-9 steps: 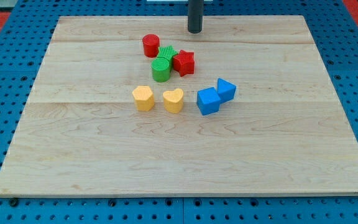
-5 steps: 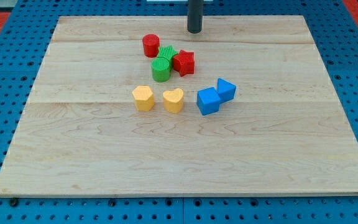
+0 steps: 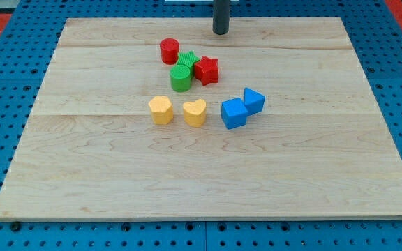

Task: Point your arm towards red star

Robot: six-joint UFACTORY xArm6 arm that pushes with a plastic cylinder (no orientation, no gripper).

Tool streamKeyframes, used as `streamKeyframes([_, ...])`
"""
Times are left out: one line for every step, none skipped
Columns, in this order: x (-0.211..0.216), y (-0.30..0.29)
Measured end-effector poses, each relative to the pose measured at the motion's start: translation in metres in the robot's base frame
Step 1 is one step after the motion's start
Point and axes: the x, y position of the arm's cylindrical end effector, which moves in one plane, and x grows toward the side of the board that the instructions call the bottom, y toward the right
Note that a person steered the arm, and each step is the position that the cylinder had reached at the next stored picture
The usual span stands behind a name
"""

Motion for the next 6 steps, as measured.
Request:
streamKeyframes([0.0,0.0])
streamKeyframes([0.001,0.0])
streamKeyframes([0.014,0.0])
streamKeyframes([0.017,0.0])
streamKeyframes([0.021,0.001])
streamKeyframes([0.033,0.006])
